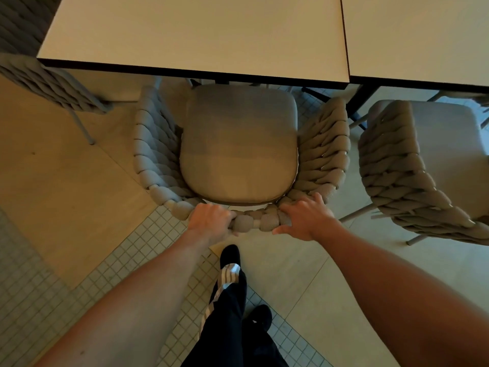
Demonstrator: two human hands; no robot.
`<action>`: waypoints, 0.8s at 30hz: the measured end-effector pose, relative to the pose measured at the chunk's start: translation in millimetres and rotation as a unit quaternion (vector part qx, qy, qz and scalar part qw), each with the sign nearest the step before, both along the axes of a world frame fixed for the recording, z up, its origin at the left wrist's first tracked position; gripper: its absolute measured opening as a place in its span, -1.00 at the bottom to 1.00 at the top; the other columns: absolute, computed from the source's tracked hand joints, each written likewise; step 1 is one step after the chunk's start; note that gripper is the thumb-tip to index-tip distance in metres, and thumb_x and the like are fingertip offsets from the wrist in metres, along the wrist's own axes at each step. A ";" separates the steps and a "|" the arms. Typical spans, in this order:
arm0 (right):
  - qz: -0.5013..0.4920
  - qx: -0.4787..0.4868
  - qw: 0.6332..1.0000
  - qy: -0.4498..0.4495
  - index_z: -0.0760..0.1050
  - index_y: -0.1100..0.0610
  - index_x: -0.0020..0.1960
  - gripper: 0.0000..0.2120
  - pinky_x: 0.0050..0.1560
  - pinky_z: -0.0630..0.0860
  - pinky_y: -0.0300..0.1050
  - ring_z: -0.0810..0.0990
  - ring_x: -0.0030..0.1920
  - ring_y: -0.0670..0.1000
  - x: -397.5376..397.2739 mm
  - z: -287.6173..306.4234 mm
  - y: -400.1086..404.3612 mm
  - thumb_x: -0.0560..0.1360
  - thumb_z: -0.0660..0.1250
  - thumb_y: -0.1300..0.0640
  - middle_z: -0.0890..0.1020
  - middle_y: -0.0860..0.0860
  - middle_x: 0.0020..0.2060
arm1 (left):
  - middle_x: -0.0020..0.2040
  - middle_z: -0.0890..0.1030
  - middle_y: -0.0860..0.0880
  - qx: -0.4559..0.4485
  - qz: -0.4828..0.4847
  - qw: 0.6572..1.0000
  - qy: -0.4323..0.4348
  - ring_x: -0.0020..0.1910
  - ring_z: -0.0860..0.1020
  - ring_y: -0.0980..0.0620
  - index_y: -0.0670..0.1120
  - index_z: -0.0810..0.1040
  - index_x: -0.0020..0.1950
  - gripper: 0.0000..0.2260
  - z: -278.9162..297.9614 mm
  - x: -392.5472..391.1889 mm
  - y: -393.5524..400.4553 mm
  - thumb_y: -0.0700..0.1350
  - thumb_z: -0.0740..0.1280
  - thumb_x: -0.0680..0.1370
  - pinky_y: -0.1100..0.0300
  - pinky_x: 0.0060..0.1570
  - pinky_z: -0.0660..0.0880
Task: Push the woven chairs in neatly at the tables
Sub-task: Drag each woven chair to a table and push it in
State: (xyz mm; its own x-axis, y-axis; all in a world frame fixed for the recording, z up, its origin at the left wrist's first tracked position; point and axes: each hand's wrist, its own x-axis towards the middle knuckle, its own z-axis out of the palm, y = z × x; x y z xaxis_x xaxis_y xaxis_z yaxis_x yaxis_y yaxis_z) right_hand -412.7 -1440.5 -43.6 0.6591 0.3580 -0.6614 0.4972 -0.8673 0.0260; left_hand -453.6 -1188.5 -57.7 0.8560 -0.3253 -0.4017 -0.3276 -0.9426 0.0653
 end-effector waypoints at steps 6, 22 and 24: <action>0.015 -0.017 1.000 0.007 0.34 -0.10 0.46 -0.24 0.49 0.08 0.33 0.36 0.44 0.12 13.0 -4.8 -20.6 0.48 0.00 -0.57 0.57 0.01 0.32 | 0.04 0.66 0.05 -0.012 -0.004 1.000 0.018 0.02 0.63 -0.03 0.07 0.59 0.20 -0.54 -3.7 9.7 -17.3 0.37 0.29 0.51 0.05 -0.05 0.50; 0.008 -0.003 1.000 0.009 0.30 -0.05 0.49 -0.26 0.48 0.02 0.35 0.33 0.46 0.16 -1.4 -1.1 -8.9 0.52 -0.02 -0.52 0.53 0.03 0.37 | 0.08 0.59 0.06 -0.025 0.018 0.998 0.045 0.09 0.56 -0.01 0.04 0.58 0.19 -0.59 -0.1 4.5 -9.5 0.26 0.42 0.48 0.09 -0.02 0.49; 0.009 -0.003 1.000 0.008 0.30 -0.04 0.48 -0.25 0.48 0.02 0.35 0.33 0.46 0.15 -1.0 -2.1 -9.9 0.52 -0.02 -0.52 0.54 0.04 0.36 | 0.10 0.58 0.04 -0.025 0.028 0.998 0.053 0.10 0.55 -0.03 0.03 0.57 0.20 -0.58 -0.4 5.1 -12.1 0.25 0.43 0.47 0.09 0.00 0.44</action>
